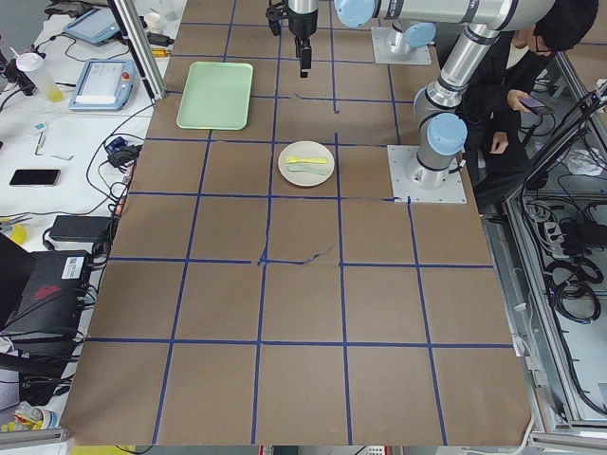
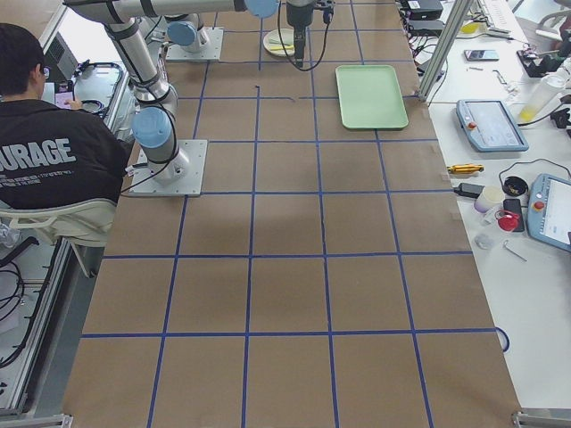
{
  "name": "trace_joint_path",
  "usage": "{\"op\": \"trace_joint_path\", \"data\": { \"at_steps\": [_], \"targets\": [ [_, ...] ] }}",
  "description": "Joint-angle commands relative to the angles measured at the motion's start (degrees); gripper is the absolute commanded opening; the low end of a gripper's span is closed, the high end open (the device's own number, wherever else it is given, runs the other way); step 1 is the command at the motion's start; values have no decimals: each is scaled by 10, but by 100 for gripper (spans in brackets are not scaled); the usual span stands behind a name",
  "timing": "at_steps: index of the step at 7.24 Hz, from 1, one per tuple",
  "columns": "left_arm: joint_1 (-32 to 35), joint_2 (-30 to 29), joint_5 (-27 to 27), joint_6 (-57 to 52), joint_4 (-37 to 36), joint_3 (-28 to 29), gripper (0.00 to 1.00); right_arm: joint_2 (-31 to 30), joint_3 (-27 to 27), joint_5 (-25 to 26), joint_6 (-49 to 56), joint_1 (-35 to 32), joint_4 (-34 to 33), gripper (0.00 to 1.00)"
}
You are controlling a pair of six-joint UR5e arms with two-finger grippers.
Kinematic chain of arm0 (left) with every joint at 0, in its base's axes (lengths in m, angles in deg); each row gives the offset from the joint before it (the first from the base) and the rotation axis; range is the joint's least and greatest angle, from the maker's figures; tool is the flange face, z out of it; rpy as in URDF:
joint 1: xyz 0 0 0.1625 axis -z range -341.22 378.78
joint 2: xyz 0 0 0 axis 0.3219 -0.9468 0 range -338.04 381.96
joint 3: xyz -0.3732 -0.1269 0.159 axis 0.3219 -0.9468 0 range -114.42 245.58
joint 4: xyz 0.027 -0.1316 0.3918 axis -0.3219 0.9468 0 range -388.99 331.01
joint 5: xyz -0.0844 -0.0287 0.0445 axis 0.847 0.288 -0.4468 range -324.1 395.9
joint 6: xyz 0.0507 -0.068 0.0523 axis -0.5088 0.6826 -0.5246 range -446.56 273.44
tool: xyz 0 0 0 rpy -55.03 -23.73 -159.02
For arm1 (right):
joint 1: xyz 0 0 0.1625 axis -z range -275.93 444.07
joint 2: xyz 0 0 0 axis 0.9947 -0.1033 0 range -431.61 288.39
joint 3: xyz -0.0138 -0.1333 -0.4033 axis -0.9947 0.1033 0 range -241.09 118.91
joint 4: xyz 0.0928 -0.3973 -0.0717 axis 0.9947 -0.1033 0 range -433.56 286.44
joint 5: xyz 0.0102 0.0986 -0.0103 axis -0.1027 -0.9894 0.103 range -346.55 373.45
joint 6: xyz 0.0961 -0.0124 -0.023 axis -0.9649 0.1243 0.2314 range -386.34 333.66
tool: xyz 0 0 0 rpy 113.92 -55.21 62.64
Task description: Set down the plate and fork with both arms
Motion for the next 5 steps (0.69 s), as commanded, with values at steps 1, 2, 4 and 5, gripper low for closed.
{"op": "trace_joint_path", "data": {
  "at_steps": [1,2,4,5],
  "targets": [
    [0,-1,0,0,0,0,100,0,0,0,0,0,0,100],
    [0,-2,1,0,0,0,100,0,0,0,0,0,0,100],
    [-11,-17,-1,-13,-1,-14,99,1,-2,1,0,0,0,100],
    [-32,-29,-3,-57,-41,-54,98,0,-4,1,0,0,0,100]
  ]
}}
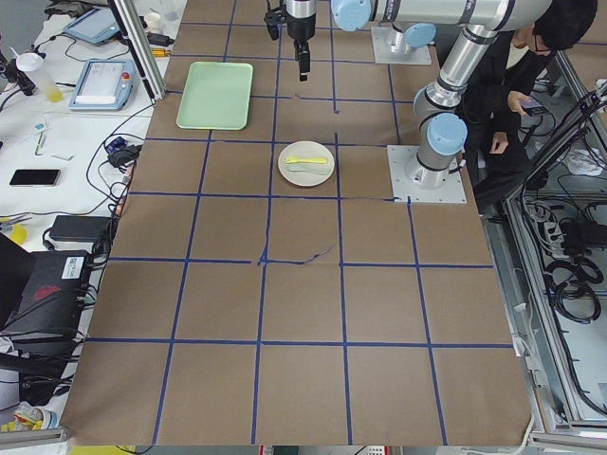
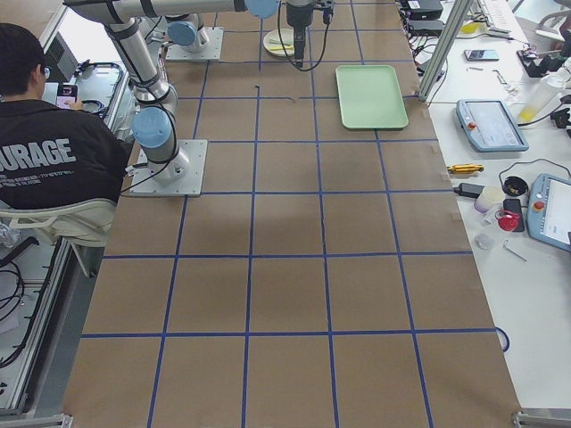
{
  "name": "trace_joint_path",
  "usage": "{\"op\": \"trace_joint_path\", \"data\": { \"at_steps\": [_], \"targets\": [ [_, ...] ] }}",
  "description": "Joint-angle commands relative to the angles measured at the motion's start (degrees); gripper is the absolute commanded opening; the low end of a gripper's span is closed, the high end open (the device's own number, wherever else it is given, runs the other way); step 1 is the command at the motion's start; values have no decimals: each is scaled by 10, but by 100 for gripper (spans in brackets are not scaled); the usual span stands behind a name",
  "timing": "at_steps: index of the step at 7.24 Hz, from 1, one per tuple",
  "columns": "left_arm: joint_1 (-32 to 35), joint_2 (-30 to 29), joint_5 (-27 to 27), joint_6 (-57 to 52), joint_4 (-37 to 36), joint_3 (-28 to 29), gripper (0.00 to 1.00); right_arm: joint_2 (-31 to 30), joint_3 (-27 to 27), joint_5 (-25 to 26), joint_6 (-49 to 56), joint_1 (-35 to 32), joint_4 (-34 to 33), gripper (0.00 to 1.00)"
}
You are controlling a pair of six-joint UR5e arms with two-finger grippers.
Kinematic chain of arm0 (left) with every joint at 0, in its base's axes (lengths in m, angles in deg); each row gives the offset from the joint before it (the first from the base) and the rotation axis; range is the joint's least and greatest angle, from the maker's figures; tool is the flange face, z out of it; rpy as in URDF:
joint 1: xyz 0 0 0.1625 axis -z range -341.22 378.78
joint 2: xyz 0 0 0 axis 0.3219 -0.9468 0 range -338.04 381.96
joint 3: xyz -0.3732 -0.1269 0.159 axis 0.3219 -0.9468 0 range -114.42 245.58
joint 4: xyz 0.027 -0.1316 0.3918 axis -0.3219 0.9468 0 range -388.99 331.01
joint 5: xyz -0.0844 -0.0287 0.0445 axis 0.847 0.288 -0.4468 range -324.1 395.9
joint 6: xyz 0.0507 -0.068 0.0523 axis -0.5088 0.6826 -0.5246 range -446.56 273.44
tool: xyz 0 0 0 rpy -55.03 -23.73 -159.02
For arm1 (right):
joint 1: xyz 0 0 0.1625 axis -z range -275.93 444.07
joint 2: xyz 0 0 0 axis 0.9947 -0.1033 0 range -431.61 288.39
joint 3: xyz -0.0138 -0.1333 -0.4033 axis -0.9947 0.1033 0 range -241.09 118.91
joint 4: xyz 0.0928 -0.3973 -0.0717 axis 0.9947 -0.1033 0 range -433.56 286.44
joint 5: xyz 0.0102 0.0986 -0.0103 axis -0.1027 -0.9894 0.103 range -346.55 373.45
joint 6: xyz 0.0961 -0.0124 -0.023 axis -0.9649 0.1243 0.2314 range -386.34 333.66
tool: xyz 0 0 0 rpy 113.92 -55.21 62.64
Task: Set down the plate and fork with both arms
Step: 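Lower the left gripper to the white plate's rim and grip it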
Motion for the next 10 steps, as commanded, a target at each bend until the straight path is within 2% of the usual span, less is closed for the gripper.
{"op": "trace_joint_path", "data": {
  "at_steps": [1,3,4,5,7,9,10],
  "targets": [
    [-64,-18,0,-83,-93,-93,98,1,-4,3,-1,0,-1,100],
    [-161,-56,5,-236,-259,-201,96,1,-6,3,-2,0,-1,100],
    [-201,-77,6,-303,-297,-232,92,1,-6,3,-1,0,-1,100],
    [-231,-101,6,-347,-318,-251,83,1,-7,4,-1,0,-1,100],
    [-240,-151,5,-356,-389,-278,75,1,-6,3,-1,0,-1,100],
    [-241,-171,2,-357,-395,-281,58,1,-6,2,-1,0,0,100],
    [-241,-172,3,-357,-395,-280,34,1,-6,2,-1,0,-1,100]
  ]
}}
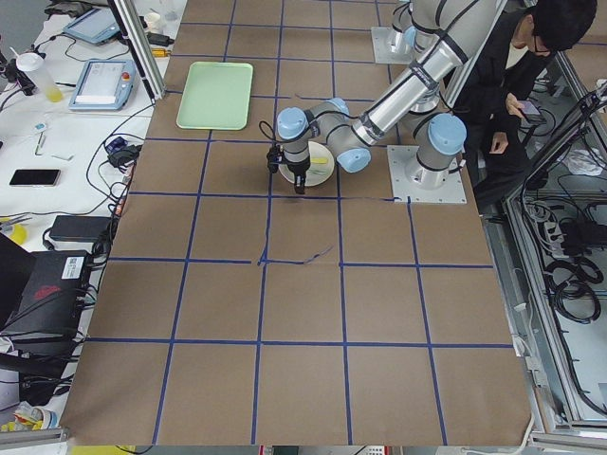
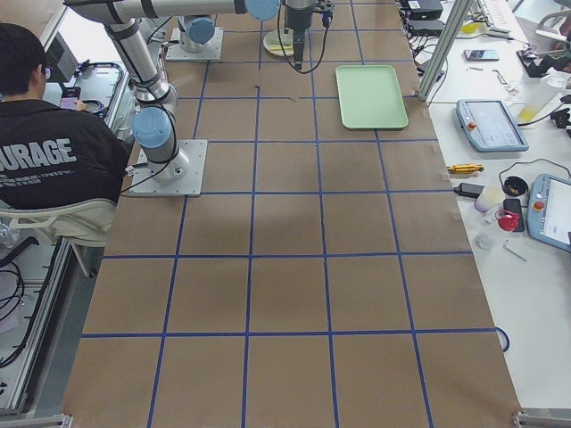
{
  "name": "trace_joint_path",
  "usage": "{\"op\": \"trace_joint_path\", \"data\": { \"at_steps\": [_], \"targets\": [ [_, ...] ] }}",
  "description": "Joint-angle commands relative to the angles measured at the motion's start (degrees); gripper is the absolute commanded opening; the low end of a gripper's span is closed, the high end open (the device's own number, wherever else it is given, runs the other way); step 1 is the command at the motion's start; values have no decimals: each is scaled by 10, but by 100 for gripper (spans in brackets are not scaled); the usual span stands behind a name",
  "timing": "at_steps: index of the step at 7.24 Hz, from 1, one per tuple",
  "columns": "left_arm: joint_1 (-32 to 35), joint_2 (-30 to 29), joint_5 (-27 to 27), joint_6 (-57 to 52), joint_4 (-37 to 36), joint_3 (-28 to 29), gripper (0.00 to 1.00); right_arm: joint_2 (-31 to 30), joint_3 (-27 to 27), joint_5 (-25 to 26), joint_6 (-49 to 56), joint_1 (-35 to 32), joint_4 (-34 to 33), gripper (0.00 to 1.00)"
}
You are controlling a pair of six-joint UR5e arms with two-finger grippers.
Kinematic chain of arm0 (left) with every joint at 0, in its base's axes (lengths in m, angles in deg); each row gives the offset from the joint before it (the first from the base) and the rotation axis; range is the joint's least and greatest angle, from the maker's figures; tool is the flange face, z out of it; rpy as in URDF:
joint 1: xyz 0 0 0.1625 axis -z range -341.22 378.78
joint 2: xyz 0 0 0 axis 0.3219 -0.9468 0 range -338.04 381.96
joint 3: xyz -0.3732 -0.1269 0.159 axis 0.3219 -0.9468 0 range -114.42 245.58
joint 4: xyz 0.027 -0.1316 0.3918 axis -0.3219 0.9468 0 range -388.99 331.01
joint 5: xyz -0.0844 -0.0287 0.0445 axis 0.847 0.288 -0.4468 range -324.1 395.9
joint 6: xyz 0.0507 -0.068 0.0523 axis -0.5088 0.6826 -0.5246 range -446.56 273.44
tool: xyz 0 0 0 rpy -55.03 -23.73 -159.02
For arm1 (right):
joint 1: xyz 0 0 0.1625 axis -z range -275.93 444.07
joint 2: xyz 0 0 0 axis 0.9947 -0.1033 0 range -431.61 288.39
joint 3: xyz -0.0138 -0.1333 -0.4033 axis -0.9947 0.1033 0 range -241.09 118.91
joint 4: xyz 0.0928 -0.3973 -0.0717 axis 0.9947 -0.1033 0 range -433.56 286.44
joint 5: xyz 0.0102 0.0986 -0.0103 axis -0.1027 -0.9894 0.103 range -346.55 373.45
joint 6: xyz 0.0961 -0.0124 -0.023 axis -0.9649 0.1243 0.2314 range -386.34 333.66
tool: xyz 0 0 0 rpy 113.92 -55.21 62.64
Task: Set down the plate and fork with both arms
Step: 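Lower the left gripper to the white plate's rim and grip it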
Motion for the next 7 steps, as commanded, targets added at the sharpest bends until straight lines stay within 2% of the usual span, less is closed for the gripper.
{"op": "trace_joint_path", "data": {
  "at_steps": [1,3,4,5,7],
  "targets": [
    [0,-3,3,1,-2,0,0,0,0,0,0,0,0,100],
    [0,-1,5,3,4,6,0,0,0,0,0,0,0,100],
    [0,0,26,3,2,9,0,0,0,1,0,0,0,100],
    [1,8,78,6,4,25,0,0,0,1,0,0,0,100],
    [9,-5,153,20,76,96,0,0,0,1,0,0,0,100]
  ]
}}
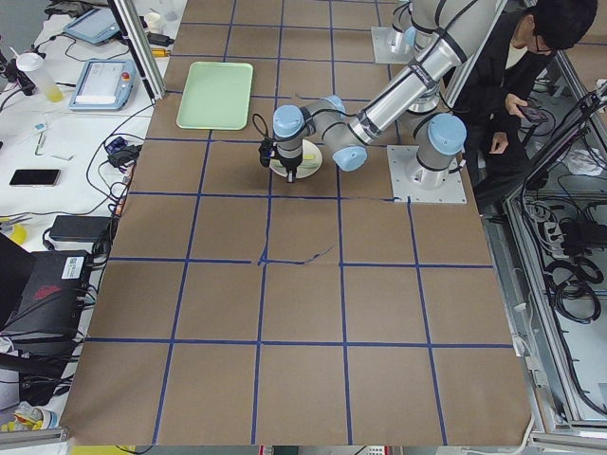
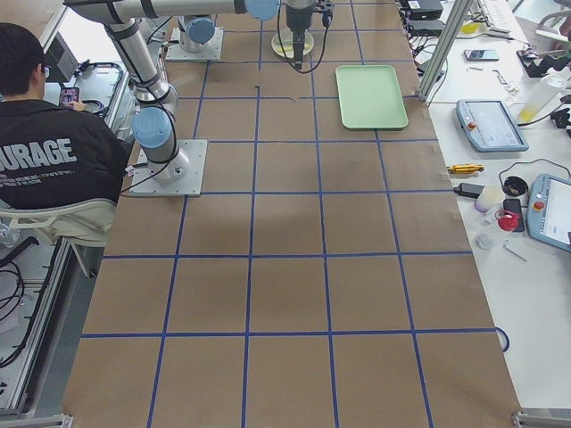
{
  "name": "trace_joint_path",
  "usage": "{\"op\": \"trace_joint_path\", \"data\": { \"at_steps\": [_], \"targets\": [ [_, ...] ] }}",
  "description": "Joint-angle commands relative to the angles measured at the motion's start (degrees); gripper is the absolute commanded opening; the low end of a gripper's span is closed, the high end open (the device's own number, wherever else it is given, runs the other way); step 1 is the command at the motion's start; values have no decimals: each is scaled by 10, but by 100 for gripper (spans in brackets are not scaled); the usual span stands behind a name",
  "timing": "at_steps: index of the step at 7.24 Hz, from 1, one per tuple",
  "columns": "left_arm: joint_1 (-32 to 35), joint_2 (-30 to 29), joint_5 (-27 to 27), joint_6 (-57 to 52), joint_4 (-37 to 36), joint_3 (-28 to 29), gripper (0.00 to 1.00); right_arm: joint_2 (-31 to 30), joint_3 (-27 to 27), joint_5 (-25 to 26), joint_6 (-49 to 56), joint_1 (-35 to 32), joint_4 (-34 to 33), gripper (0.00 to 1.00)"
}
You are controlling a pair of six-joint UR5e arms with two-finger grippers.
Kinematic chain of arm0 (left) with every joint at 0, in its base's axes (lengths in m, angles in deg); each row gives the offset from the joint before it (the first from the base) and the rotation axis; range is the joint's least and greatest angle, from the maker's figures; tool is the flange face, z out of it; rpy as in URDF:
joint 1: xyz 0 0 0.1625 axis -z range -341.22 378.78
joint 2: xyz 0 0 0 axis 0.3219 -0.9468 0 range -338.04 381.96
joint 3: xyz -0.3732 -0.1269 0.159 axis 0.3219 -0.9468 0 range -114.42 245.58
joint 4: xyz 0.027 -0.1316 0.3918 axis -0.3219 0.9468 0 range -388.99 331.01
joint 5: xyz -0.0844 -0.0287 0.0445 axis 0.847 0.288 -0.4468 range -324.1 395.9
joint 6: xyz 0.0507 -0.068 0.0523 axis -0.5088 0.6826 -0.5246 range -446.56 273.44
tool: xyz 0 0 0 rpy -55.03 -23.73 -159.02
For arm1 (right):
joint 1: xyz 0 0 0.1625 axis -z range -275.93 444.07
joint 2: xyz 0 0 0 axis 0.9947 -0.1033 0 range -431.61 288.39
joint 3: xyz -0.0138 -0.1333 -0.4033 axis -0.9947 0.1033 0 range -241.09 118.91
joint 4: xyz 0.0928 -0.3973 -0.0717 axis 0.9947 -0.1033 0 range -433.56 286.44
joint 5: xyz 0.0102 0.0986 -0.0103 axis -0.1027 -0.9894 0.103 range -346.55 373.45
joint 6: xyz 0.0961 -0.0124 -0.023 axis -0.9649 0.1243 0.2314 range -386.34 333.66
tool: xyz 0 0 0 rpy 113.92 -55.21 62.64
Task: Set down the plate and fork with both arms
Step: 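Slide the white plate with the left gripper onto the green tray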
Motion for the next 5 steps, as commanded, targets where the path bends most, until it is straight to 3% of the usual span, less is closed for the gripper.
{"op": "trace_joint_path", "data": {
  "at_steps": [1,3,5],
  "targets": [
    [14,-25,86,41,61,81,0,0,-1,0,0,0,0,100],
    [95,-79,91,108,63,166,0,0,-1,-2,0,0,0,100],
    [156,-163,120,161,105,294,0,0,-1,-3,0,-1,0,100]
  ]
}}
